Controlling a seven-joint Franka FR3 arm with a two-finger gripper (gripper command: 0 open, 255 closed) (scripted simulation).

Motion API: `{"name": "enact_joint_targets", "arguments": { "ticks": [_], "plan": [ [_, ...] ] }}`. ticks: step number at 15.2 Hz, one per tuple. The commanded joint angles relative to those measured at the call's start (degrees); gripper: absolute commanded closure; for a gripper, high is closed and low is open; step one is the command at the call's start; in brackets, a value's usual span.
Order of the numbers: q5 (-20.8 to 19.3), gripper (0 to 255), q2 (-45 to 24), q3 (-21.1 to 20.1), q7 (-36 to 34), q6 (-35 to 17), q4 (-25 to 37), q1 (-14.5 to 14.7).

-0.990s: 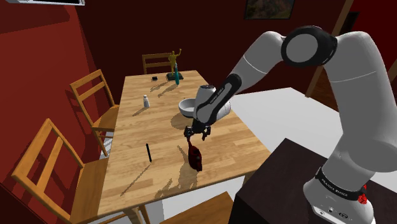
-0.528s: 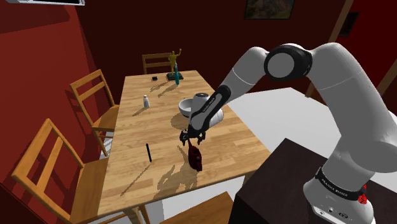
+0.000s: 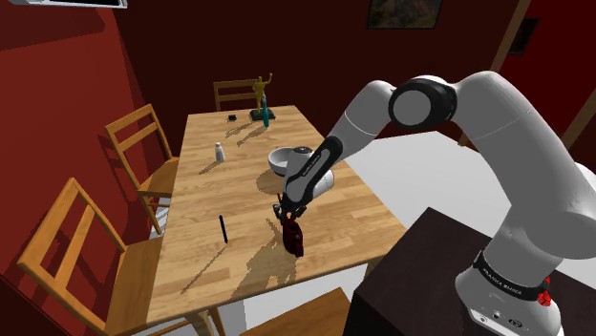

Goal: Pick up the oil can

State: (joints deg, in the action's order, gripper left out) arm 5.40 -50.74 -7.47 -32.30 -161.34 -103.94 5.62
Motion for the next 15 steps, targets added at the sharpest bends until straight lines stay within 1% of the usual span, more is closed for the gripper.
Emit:
{"name": "enact_joint_targets", "arguments": {
  "ticks": [1,8,15],
  "plan": [
    [0.0,255,-0.05,0.0,0.0,-0.02,0.05,0.0],
    [0.0,255,-0.12,0.0,0.02,-0.07,0.06,0.0],
    [0.15,255,5.03,-0.17,-0.38,2.43,-2.56,-0.2]
  ]
}}
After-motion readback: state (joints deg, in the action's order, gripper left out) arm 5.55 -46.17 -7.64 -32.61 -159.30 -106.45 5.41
